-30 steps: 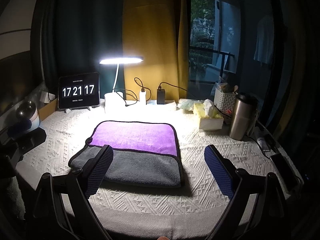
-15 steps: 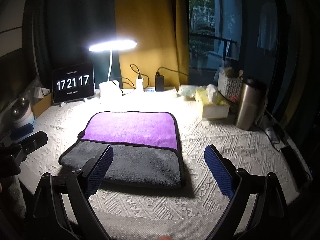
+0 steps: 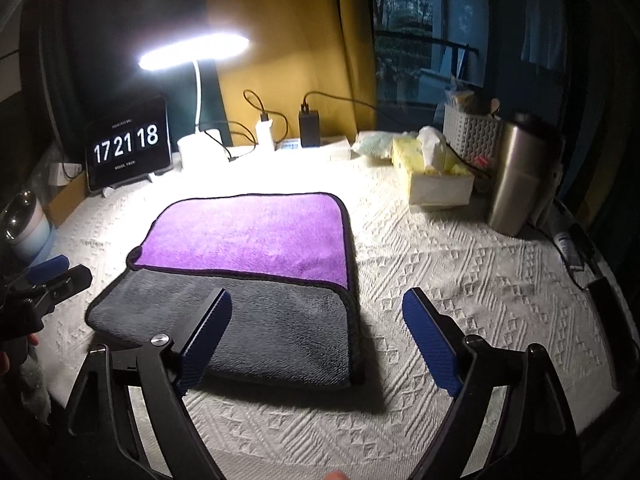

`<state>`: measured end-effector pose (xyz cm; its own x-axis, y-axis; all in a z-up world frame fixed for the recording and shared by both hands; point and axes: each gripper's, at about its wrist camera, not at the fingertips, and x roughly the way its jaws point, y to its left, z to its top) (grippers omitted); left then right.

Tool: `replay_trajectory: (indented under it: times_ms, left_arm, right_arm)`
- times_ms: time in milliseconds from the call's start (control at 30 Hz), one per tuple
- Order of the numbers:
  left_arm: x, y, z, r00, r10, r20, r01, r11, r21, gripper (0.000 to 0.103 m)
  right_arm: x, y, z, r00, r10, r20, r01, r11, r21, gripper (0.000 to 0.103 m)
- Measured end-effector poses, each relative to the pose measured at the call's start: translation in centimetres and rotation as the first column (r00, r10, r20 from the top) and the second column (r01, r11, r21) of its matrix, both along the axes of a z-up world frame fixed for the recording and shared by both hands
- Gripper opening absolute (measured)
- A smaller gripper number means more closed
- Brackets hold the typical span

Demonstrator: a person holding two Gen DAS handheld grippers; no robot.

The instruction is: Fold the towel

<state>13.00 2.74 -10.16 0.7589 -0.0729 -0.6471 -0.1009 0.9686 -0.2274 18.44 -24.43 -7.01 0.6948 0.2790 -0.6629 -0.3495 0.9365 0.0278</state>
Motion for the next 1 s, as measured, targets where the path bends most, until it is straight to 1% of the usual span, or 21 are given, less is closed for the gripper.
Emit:
replay_trajectory:
  times_ms: [33, 67, 100, 167, 267, 300, 333, 400, 433, 567, 633, 700, 767, 867, 933, 1000]
  left_arm:
    - [0.4, 0.2, -0.4, 1.0, -0.001, -0.013, 0.001, 1.0, -0.008, 0.093]
    - [0.8, 0.4, -0.8, 1.0, -0.003, -0.026, 0.002, 1.0, -0.016, 0.092]
    - [0.9, 0.4, -0.9, 1.0, -0.002, -0.031, 0.002, 1.0, -0.018, 0.091]
    - [1.6, 0.7, -1.6, 0.999, 0.007, -0.05, -0.007, 1.0, -0.016, 0.091]
    - [2.4, 0.9, -2.3, 0.997, 0.013, -0.073, -0.013, 1.0, 0.0, 0.09]
    - [2.6, 0.9, -2.5, 0.997, 0.014, -0.082, -0.014, 1.0, 0.0, 0.087]
    - [3.0, 1.0, -2.8, 0.995, 0.018, -0.094, -0.017, 1.0, 0.003, 0.081]
    - [3.4, 1.0, -3.2, 0.994, 0.019, -0.109, -0.019, 1.0, 0.007, 0.075]
    - [3.8, 1.0, -3.6, 0.992, 0.021, -0.127, -0.02, 1.0, 0.007, 0.073]
    - [4.3, 1.2, -4.5, 0.987, 0.031, -0.161, -0.029, 0.999, 0.015, 0.069]
    - [4.5, 1.4, -4.8, 0.984, 0.037, -0.176, -0.036, 0.999, 0.014, 0.063]
    - [4.7, 1.5, -5.0, 0.982, 0.044, -0.186, -0.041, 0.999, 0.016, 0.057]
    - [4.8, 1.4, -5.0, 0.981, 0.043, -0.19, -0.039, 0.999, 0.023, 0.053]
    - [5.0, 1.2, -5.1, 0.98, 0.049, -0.193, -0.041, 0.998, 0.045, 0.048]
    - [4.9, 1.2, -5.0, 0.98, 0.061, -0.19, -0.05, 0.997, 0.064, 0.042]
    - [4.8, 1.3, -4.9, 0.981, 0.068, -0.184, -0.054, 0.995, 0.082, 0.039]
  right_arm:
    - [0.4, 0.0, -0.3, 1.0, 0.0, -0.008, 0.0, 1.0, -0.002, 0.087]
    - [0.7, -0.1, -0.6, 1.0, 0.001, -0.016, -0.001, 1.0, -0.005, 0.086]
    - [1.1, -0.1, -1.0, 1.0, 0.002, -0.026, -0.003, 1.0, -0.008, 0.084]
    - [1.8, -0.1, -1.6, 0.999, 0.007, -0.046, -0.008, 1.0, -0.014, 0.078]
    - [2.8, 0.0, -2.4, 0.997, 0.015, -0.075, -0.016, 1.0, -0.02, 0.072]
    - [3.1, 0.0, -2.7, 0.996, 0.018, -0.083, -0.02, 1.0, -0.02, 0.071]
    - [3.4, 0.0, -2.9, 0.996, 0.021, -0.091, -0.023, 1.0, -0.021, 0.07]
    - [3.9, 0.0, -3.5, 0.994, 0.025, -0.108, -0.028, 0.999, -0.02, 0.068]
    - [4.1, -0.1, -3.7, 0.993, 0.027, -0.116, -0.029, 0.999, -0.018, 0.065]
    - [5.0, -0.3, -4.5, 0.99, 0.028, -0.139, -0.031, 0.999, -0.015, 0.062]
    - [5.4, -0.5, -4.8, 0.989, 0.027, -0.148, -0.029, 0.999, -0.013, 0.059]
    - [5.7, -0.6, -5.1, 0.987, 0.026, -0.16, -0.028, 1.0, -0.011, 0.056]
    - [6.1, -0.7, -5.5, 0.985, 0.026, -0.17, -0.028, 1.0, -0.009, 0.053]
    - [6.6, -0.8, -5.9, 0.983, 0.027, -0.183, -0.029, 1.0, -0.009, 0.05]
    - [6.9, -0.8, -6.2, 0.981, 0.027, -0.192, -0.029, 1.0, -0.008, 0.046]
    - [7.1, -0.9, -6.5, 0.979, 0.025, -0.2, -0.028, 1.0, -0.011, 0.046]
